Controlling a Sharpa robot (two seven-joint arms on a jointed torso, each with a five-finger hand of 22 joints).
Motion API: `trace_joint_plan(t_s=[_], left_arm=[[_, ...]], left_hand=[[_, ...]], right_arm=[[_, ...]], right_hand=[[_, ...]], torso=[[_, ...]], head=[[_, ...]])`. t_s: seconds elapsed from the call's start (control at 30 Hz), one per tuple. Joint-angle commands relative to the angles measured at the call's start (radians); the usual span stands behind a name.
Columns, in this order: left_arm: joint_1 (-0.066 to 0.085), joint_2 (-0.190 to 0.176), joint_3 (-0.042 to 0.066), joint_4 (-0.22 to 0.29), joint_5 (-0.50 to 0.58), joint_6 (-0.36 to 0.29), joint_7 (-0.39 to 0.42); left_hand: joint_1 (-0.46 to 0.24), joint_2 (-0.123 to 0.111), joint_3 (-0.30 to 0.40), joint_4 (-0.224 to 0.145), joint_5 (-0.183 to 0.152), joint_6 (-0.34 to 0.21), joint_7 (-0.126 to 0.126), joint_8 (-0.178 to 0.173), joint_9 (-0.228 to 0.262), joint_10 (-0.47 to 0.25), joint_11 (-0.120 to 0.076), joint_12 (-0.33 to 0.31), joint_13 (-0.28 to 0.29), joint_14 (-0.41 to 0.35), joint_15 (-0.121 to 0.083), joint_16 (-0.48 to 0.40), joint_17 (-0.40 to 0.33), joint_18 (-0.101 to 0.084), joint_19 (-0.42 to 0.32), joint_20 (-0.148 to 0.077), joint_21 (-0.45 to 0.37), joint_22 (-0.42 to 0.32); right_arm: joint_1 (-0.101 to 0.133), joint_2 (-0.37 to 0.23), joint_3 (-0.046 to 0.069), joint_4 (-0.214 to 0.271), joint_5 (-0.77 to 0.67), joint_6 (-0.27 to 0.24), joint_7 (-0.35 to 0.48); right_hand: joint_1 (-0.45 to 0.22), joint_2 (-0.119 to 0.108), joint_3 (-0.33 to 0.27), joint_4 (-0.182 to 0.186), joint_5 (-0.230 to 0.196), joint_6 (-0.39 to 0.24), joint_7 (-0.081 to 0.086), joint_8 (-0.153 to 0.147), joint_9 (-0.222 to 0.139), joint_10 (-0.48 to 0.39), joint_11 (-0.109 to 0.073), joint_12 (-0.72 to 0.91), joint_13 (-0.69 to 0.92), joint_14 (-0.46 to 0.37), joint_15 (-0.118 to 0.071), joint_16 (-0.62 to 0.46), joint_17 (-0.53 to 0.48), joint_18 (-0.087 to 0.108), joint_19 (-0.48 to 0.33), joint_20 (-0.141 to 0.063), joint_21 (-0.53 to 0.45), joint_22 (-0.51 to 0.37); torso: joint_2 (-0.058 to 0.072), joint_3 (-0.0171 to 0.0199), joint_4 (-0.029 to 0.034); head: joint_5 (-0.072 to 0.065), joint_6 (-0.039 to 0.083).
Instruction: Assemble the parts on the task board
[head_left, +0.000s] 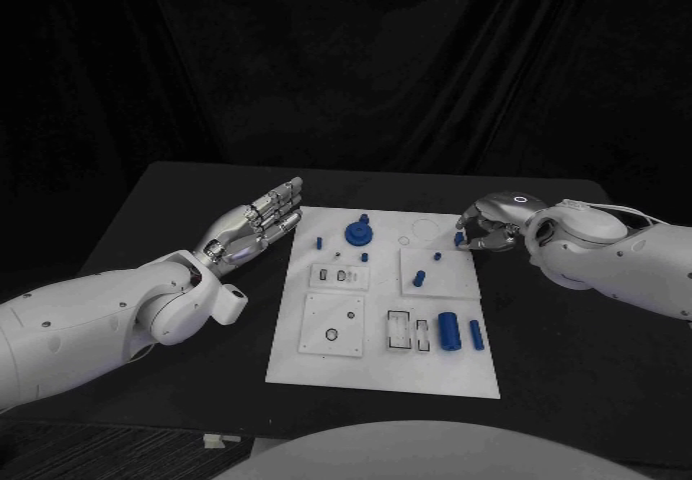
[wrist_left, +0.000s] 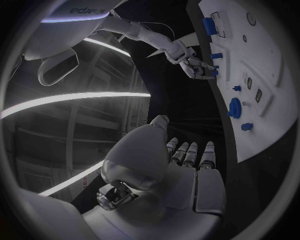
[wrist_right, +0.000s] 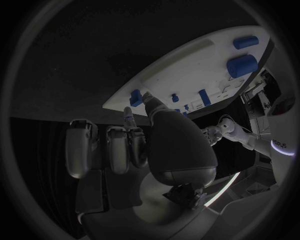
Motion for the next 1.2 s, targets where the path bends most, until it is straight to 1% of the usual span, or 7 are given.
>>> trace_joint_plan(t_s=[0.03, 0.3, 0.6, 0.77, 0.87, 1.03, 1.2], left_arm=[[-0.001, 0.002, 0.001, 0.001, 0.001, 0.013, 0.016], [-0.002, 0.002, 0.001, 0.002, 0.001, 0.016, 0.013], [-0.002, 0.003, 0.001, 0.002, 0.001, 0.022, 0.009], [-0.002, 0.003, 0.001, 0.002, 0.001, 0.023, 0.008], [-0.002, 0.003, 0.001, 0.002, 0.001, 0.024, 0.007], [-0.002, 0.003, 0.001, 0.002, 0.001, 0.026, 0.005], [-0.003, 0.003, 0.001, 0.002, 0.001, 0.028, 0.004]], left_hand=[[-0.012, 0.001, 0.007, 0.001, 0.005, -0.005, -0.001, 0.003, -0.001, 0.000, 0.008, -0.007, -0.001, 0.000, 0.008, -0.004, -0.001, 0.018, 0.001, 0.007, -0.006, -0.002], [-0.012, 0.001, 0.007, 0.000, 0.005, 0.000, 0.001, 0.004, 0.000, 0.000, 0.008, -0.007, -0.001, 0.000, 0.008, -0.004, -0.001, 0.018, 0.001, 0.007, -0.006, -0.002], [-0.012, 0.001, 0.007, 0.000, 0.005, 0.000, 0.001, 0.004, 0.000, 0.000, 0.008, -0.007, -0.001, 0.000, 0.008, -0.004, -0.001, 0.018, 0.001, 0.007, -0.006, -0.002], [-0.013, 0.002, 0.008, 0.000, 0.005, 0.002, 0.002, 0.005, 0.001, 0.000, 0.008, -0.007, -0.001, 0.000, 0.009, -0.004, -0.001, 0.018, 0.001, 0.007, -0.006, -0.002], [-0.013, 0.002, 0.008, 0.000, 0.006, 0.001, 0.002, 0.004, 0.000, 0.000, 0.008, -0.007, -0.001, 0.000, 0.009, -0.004, -0.001, 0.018, 0.001, 0.007, -0.006, -0.002], [-0.012, 0.002, 0.008, 0.000, 0.006, 0.002, 0.002, 0.005, 0.001, 0.000, 0.008, -0.007, -0.001, 0.000, 0.009, -0.004, -0.001, 0.018, 0.001, 0.008, -0.006, -0.002], [-0.012, 0.002, 0.008, 0.000, 0.006, 0.002, 0.002, 0.005, 0.001, 0.000, 0.008, -0.007, -0.001, 0.000, 0.009, -0.004, -0.001, 0.018, 0.001, 0.008, -0.006, -0.002]], right_arm=[[-0.005, 0.003, 0.000, -0.006, -0.003, 0.002, 0.003], [-0.008, 0.011, 0.001, -0.015, -0.003, 0.004, 0.004], [-0.011, 0.021, 0.001, -0.024, -0.003, 0.007, 0.004], [-0.014, 0.028, 0.001, -0.031, -0.003, 0.010, 0.001], [-0.015, 0.031, 0.001, -0.035, -0.003, 0.009, 0.000], [-0.017, 0.036, 0.001, -0.040, -0.003, 0.003, -0.004], [-0.018, 0.037, 0.001, -0.040, -0.003, -0.006, -0.006]], right_hand=[[0.010, 0.003, -0.006, -0.001, 0.004, 0.008, 0.002, 0.006, 0.002, 0.106, 0.007, 0.003, 0.263, 0.102, 0.000, 0.003, 0.263, 0.008, 0.006, -0.003, -0.005, 0.211], [0.016, 0.005, -0.005, -0.003, 0.012, 0.018, 0.002, 0.011, 0.006, 0.106, 0.007, 0.003, 0.263, 0.102, 0.000, 0.003, 0.263, 0.008, 0.004, -0.003, -0.008, 0.210], [0.021, 0.007, -0.005, -0.006, 0.017, 0.025, 0.001, 0.014, 0.009, 0.106, 0.006, 0.003, 0.263, 0.102, 0.000, 0.003, 0.263, 0.009, 0.002, -0.003, -0.012, 0.209], [0.025, 0.009, -0.004, -0.008, 0.021, 0.033, 0.000, 0.018, 0.012, 0.106, 0.006, 0.003, 0.263, 0.102, -0.001, 0.003, 0.263, 0.010, 0.001, -0.003, -0.014, 0.208], [0.031, 0.011, -0.003, -0.011, 0.028, 0.047, -0.001, 0.025, 0.017, 0.106, 0.005, 0.003, 0.263, 0.102, -0.001, 0.003, 0.263, 0.010, 0.001, -0.003, -0.015, 0.208], [0.045, 0.017, 0.002, -0.018, 0.052, 0.073, -0.002, 0.036, 0.027, 0.106, 0.003, 0.003, 0.263, 0.102, -0.003, 0.003, 0.263, 0.010, 0.000, -0.005, -0.018, 0.208], [0.054, 0.020, 0.005, -0.024, 0.059, 0.086, -0.004, 0.042, 0.034, 0.106, 0.002, 0.003, 0.263, 0.102, -0.003, 0.003, 0.263, 0.010, 0.001, -0.005, -0.018, 0.208]], torso=[[-0.001, -0.0002, 0.0001], [0.000, 0.0002, 0.0001], [0.000, -0.0008, 0.0000], [-0.001, -0.0002, 0.0002], [-0.001, 0.0000, -0.0008], [-0.001, 0.0001, -0.0001], [0.000, -0.0002, -0.0009]], head=[[-0.002, -0.001], [0.001, 0.004], [0.004, -0.002], [0.005, -0.004], [0.005, -0.005], [0.004, -0.005], [0.004, -0.006]])
